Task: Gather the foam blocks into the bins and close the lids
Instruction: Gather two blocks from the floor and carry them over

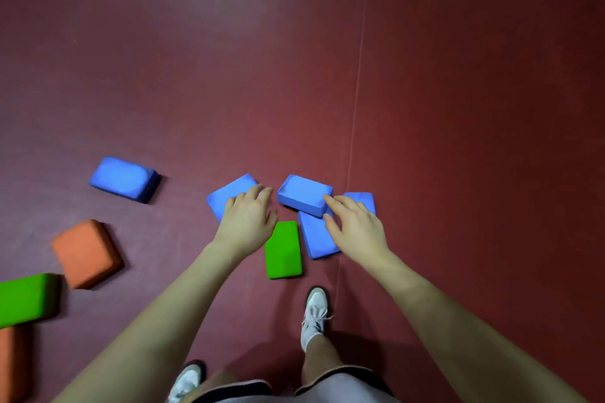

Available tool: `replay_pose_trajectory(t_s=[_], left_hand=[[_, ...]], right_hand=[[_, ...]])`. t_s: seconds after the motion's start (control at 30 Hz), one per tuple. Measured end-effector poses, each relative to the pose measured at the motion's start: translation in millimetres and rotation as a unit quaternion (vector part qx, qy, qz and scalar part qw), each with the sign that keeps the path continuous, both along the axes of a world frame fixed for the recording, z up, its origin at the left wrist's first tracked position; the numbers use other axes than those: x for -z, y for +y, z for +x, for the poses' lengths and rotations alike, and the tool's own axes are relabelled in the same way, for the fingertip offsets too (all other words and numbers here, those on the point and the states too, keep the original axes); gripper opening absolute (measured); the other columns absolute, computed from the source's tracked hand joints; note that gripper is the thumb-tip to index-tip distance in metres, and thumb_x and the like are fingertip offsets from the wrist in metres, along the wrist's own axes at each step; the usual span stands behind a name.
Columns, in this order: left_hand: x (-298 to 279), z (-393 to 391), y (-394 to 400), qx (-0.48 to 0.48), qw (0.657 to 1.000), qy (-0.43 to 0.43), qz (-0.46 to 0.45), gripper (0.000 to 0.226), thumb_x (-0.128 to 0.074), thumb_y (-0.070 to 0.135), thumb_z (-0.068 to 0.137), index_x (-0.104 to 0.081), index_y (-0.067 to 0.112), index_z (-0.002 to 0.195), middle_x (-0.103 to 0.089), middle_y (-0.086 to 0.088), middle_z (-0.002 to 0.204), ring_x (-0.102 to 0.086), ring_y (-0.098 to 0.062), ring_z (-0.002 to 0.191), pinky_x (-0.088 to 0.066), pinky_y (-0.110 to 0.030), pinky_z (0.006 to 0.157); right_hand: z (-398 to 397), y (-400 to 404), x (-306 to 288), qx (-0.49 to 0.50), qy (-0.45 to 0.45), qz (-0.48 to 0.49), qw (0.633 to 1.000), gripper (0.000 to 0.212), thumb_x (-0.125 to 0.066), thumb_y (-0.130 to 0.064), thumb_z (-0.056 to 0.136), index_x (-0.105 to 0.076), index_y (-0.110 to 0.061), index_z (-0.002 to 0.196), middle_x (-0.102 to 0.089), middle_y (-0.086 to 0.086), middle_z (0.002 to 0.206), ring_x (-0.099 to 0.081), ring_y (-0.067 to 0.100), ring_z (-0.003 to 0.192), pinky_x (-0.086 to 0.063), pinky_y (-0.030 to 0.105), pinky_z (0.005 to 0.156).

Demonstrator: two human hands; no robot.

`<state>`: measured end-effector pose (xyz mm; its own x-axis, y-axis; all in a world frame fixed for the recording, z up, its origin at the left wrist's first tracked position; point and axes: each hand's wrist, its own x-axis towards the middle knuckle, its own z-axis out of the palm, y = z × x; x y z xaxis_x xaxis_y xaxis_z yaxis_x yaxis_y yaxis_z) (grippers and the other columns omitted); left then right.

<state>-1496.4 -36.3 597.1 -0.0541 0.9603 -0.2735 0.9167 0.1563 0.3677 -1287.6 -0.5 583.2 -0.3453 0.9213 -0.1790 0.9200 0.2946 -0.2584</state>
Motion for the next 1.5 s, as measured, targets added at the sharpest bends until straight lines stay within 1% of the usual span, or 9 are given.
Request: replay_pose_trajectory(t_s=[0.17,0.33,0.47,0.83,1.03,1.13,1.23,1.37,1.5], left_hand=[[39,32,48,-0.052,0.998,-0.020,-0.020,0.064,-0.033,0.037,0.080,-0.052,0.007,0.132,-0.050,-0.014,0.137,-0.052,-0.037,0.117,-0.037,-0.043,0.095],[104,41,65,-0.078,0.995,-0.017,-0.052,0.049,-0.049,0.029,0.094,-0.047,0.009,0.138,-0.047,-0.012,0.140,-0.049,-0.036,0.121,-0.036,-0.043,0.097],[181,39,60,-0.075,0.995,-0.016,-0.067,0.048,-0.051,0.028,0.094,-0.046,0.011,0.138,-0.045,-0.010,0.143,-0.047,-0.034,0.124,-0.035,-0.042,0.097],[477,37,20,-0.067,0.993,0.002,-0.102,0.070,-0.026,0.047,0.082,-0.047,0.013,0.139,-0.047,-0.010,0.142,-0.050,-0.035,0.122,-0.037,-0.041,0.097],[606,41,17,-0.054,0.995,0.013,-0.084,0.065,-0.035,0.044,0.082,-0.051,0.012,0.136,-0.047,-0.013,0.143,-0.049,-0.034,0.124,-0.038,-0.044,0.098],[647,42,22,-0.019,0.998,0.018,-0.049,0.064,-0.044,0.043,0.084,-0.048,0.012,0.139,-0.037,-0.015,0.150,-0.042,-0.033,0.133,-0.036,-0.046,0.102],[682,41,24,0.029,0.996,0.071,-0.052,0.066,-0.039,0.049,0.094,-0.023,0.020,0.151,-0.012,-0.008,0.160,-0.020,-0.025,0.145,-0.023,-0.043,0.113],[697,32,18,0.053,0.992,0.104,-0.043,0.073,-0.027,0.057,0.085,-0.042,0.017,0.144,-0.036,-0.013,0.151,-0.041,-0.028,0.135,-0.035,-0.051,0.105],[694,15,10,0.051,0.992,0.111,-0.029,0.074,-0.022,0.062,0.084,-0.036,0.025,0.147,-0.037,-0.007,0.151,-0.044,-0.030,0.133,-0.022,-0.055,0.111]], right_hand=[[28,58,34,-0.046,-0.022,-0.047,0.998,0.046,-0.046,-0.036,0.098,-0.043,-0.027,0.144,-0.051,-0.004,0.138,-0.050,0.026,0.120,-0.042,0.037,0.095],[44,78,99,-0.067,0.001,-0.055,0.996,0.049,-0.039,-0.043,0.092,-0.058,-0.023,0.132,-0.063,-0.001,0.120,-0.062,0.029,0.101,-0.051,0.038,0.081],[43,85,171,-0.104,-0.036,-0.101,0.989,0.046,-0.048,-0.035,0.097,-0.046,-0.025,0.142,-0.054,-0.003,0.136,-0.052,0.027,0.117,-0.042,0.036,0.093],[25,58,483,-0.118,-0.050,-0.120,0.984,0.049,-0.047,-0.040,0.093,-0.053,-0.020,0.137,-0.059,0.002,0.128,-0.054,0.031,0.113,-0.042,0.039,0.092],[26,50,613,-0.099,-0.059,-0.027,0.993,0.057,-0.039,-0.049,0.081,-0.069,-0.016,0.117,-0.069,0.006,0.109,-0.064,0.032,0.086,-0.053,0.038,0.069],[21,48,649,-0.081,-0.066,0.025,0.994,0.059,-0.040,-0.051,0.081,-0.065,-0.018,0.124,-0.065,0.009,0.120,-0.063,0.031,0.094,-0.051,0.039,0.077],[19,44,675,-0.057,-0.058,0.061,0.995,0.061,-0.042,-0.053,0.084,-0.059,-0.020,0.132,-0.061,0.009,0.128,-0.059,0.031,0.102,-0.041,0.040,0.087],[16,32,691,-0.032,-0.038,0.099,0.994,0.060,-0.043,-0.053,0.088,-0.053,-0.020,0.137,-0.060,0.007,0.130,-0.057,0.030,0.107,-0.031,0.043,0.091],[8,23,684,-0.012,-0.007,0.091,0.996,0.072,-0.039,-0.061,0.087,-0.042,-0.018,0.144,-0.059,0.003,0.132,-0.056,0.027,0.111,-0.026,0.043,0.095]])
